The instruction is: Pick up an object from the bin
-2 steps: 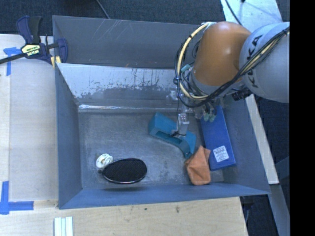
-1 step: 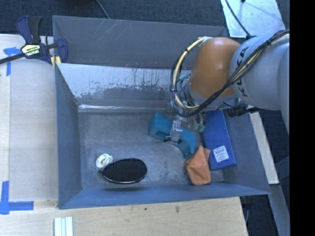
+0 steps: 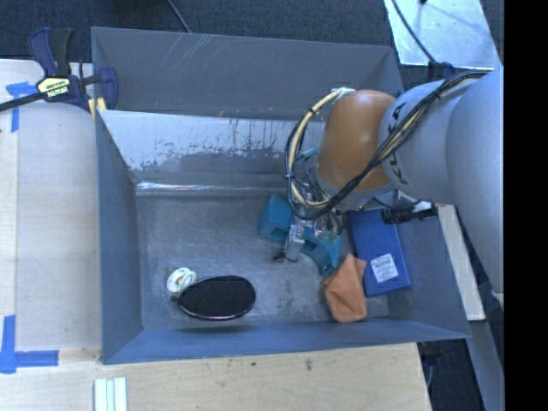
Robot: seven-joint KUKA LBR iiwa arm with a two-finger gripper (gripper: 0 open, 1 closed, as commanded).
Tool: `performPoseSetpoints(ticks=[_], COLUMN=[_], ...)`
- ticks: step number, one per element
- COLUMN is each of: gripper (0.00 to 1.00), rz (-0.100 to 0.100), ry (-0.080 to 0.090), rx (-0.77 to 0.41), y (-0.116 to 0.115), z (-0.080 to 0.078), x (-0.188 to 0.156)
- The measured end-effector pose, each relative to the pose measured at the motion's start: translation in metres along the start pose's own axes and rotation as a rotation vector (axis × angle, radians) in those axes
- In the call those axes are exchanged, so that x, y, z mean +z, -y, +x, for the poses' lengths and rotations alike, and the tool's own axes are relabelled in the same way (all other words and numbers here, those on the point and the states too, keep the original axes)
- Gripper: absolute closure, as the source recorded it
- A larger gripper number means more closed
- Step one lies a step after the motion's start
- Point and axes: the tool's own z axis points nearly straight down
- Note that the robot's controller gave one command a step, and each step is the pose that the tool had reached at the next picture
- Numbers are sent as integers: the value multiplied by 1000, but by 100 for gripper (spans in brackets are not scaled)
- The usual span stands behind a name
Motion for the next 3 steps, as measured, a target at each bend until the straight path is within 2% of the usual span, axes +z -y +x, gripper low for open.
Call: performPoseSetpoints(ticks=[1,2,3], gripper=[0,0,100], rz=[0,-1,-1], ry=[0,5,-1], rx=[29,5,57], y=[3,0,0], z=[2,-1,2], x=[-55,-9,6])
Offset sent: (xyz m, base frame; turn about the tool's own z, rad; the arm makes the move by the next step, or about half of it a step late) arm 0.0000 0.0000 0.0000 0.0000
